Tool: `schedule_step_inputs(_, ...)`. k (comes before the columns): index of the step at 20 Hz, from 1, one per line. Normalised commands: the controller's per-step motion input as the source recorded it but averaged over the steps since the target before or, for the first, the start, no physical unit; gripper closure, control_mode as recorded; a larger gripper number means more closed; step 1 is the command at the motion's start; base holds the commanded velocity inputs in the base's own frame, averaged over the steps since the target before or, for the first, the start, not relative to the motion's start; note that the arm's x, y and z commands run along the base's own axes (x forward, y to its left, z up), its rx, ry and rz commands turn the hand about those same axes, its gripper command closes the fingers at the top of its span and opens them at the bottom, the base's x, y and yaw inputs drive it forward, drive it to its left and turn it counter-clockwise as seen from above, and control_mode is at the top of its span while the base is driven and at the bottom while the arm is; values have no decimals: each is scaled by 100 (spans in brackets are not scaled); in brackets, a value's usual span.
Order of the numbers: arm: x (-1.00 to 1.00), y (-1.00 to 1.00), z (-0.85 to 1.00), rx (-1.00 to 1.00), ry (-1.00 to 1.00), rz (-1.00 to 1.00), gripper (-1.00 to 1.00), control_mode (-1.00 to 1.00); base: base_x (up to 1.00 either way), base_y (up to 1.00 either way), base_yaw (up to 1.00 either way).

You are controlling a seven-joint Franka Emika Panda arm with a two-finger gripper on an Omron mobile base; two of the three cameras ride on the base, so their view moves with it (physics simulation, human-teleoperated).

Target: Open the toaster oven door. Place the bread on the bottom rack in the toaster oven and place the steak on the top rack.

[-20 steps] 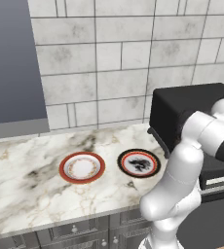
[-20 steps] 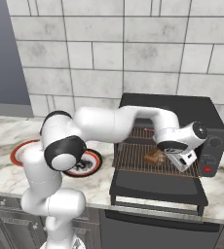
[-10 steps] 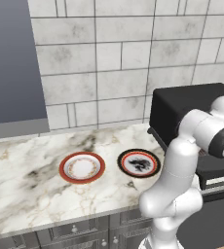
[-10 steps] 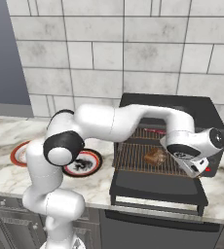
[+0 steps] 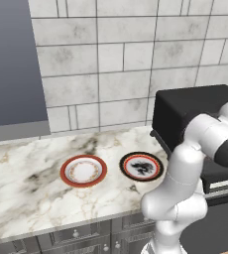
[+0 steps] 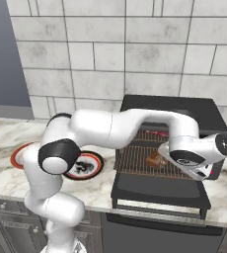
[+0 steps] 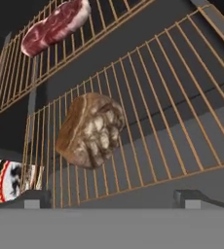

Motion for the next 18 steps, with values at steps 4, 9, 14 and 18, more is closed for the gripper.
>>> schedule_step_inputs(4, -17, 55, -14, -39, -8, 21, -100, -100, 0, 0, 0)
schedule_step_inputs(9, -19, 51, -25, -38, 0, 7, -100, -100, 0, 0, 0)
schedule_step_inputs(14, 0, 54, -5, -23, 4, 0, -100, -100, 0, 0, 0)
schedule_step_inputs(18, -1, 23, 0, -14, 21, 0, -100, -100, 0, 0, 0)
